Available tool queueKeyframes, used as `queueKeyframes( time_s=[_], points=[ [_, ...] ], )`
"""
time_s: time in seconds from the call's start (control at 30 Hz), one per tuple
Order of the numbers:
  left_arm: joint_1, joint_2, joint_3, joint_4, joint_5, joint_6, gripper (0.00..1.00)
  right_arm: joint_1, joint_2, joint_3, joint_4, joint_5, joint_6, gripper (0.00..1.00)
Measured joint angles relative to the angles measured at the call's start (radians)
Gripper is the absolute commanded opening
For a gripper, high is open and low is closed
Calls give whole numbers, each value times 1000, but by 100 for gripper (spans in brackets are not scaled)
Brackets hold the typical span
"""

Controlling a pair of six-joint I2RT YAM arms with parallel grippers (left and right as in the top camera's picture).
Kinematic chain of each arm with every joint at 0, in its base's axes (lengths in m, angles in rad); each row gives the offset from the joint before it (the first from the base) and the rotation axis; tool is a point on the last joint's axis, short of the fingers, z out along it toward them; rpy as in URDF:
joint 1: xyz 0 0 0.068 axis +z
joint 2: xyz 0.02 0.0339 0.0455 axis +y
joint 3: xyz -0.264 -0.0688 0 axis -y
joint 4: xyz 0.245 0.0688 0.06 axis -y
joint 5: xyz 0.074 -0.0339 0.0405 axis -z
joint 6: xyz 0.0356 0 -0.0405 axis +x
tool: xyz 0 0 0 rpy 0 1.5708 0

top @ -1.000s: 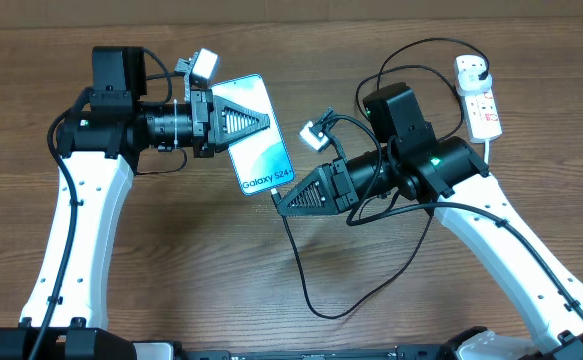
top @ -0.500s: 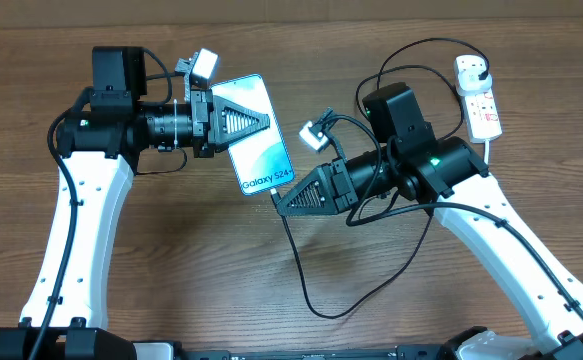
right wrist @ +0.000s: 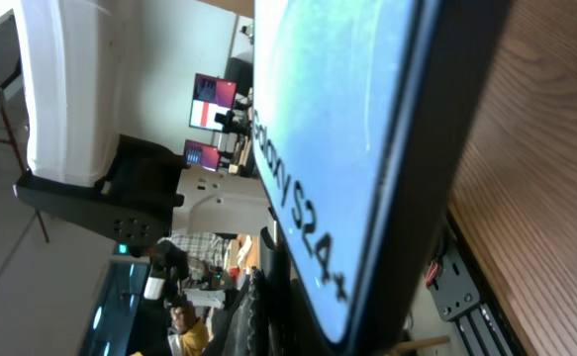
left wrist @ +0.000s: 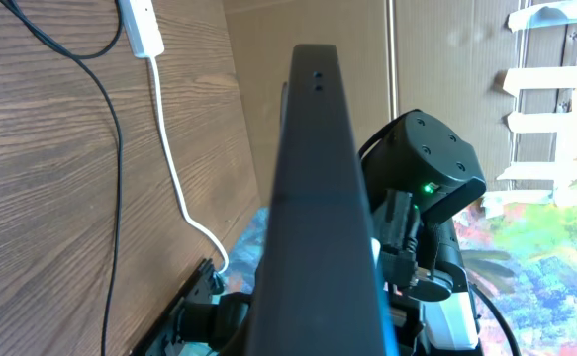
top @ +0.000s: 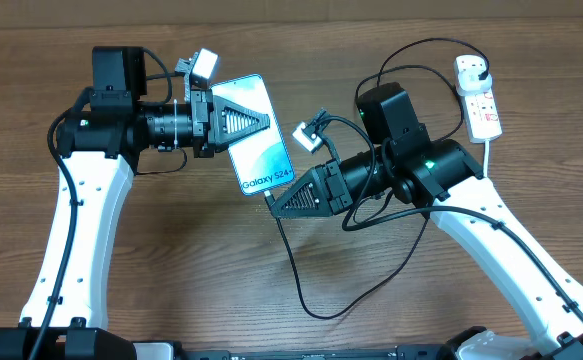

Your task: Plug charger to phone and switch on socket

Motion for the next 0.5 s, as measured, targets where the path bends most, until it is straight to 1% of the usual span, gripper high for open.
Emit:
queueKeyframes(
  time_s=[0.23,0.5],
  points=[
    [0,0,0,0,0,-2,4,-2,0,0,-15,33,2,4],
    [0,0,0,0,0,-2,4,-22,0,0,-15,29,2,4]
  ],
)
